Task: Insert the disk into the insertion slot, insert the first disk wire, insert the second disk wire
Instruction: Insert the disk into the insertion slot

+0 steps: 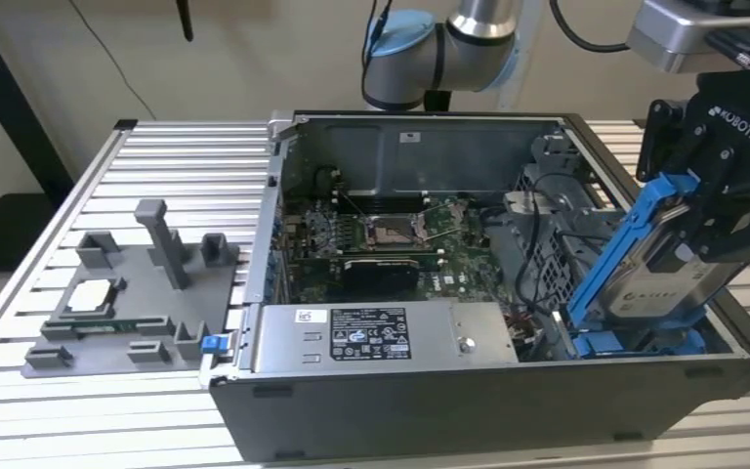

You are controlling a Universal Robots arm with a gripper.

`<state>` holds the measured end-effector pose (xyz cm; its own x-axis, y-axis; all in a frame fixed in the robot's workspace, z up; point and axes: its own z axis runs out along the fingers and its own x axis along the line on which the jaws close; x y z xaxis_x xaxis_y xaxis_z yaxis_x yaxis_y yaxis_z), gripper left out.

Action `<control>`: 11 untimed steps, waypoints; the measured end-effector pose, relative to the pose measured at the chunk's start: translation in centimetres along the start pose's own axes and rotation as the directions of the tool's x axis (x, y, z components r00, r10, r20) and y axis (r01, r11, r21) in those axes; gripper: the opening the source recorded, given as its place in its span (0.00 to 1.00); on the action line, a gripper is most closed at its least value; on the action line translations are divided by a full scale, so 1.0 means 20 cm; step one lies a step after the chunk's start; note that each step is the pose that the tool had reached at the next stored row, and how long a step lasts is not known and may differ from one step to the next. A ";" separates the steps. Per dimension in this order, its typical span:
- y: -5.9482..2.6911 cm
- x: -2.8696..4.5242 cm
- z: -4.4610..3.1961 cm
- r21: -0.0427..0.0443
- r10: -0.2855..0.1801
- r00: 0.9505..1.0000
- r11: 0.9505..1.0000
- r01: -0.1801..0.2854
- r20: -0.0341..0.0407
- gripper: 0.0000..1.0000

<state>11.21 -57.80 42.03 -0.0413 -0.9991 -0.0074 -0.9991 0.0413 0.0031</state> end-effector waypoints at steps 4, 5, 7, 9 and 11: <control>0.010 -0.010 0.020 0.004 0.001 1.000 1.000 -0.001 0.000 0.00; 0.012 -0.010 0.024 0.005 0.000 1.000 1.000 0.000 0.001 0.00; 0.016 -0.010 0.032 0.006 0.000 1.000 1.000 0.000 0.000 0.00; 0.022 -0.010 0.046 0.009 0.000 1.000 1.000 0.000 0.000 0.00; 0.022 -0.010 0.061 0.013 0.000 1.000 1.000 0.000 0.001 0.00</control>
<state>10.79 -57.58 40.82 -0.0415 -0.9991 -0.0082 -0.9991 0.0416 -0.0101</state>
